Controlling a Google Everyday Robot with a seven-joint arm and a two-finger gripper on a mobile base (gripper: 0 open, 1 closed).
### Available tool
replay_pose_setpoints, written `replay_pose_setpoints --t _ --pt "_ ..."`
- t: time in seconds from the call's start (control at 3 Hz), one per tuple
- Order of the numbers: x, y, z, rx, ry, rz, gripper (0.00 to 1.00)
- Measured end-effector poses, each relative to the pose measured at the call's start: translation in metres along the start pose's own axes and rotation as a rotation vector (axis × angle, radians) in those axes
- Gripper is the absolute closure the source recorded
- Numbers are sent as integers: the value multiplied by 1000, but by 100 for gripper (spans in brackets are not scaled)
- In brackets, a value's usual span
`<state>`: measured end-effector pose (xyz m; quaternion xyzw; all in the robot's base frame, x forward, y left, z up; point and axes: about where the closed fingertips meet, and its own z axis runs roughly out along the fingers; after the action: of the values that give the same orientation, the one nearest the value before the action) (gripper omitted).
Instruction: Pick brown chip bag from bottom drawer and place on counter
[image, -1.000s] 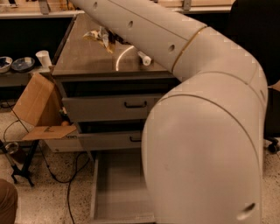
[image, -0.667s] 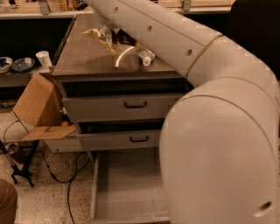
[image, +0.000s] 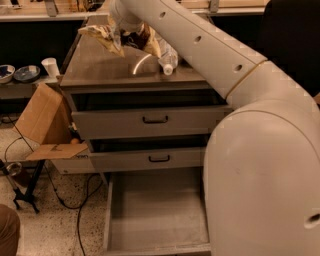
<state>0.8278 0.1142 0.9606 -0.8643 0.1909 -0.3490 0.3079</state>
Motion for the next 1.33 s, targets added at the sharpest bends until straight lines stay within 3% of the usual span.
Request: replay_pose_setpoints --t 0.33,0.67,1.33 --pt "-8 -12 13 85 -74 -43 100" --pt "-14 -14 27 125 -126 -62 81" --pt "-19 -15 45 107 -168 -69 34"
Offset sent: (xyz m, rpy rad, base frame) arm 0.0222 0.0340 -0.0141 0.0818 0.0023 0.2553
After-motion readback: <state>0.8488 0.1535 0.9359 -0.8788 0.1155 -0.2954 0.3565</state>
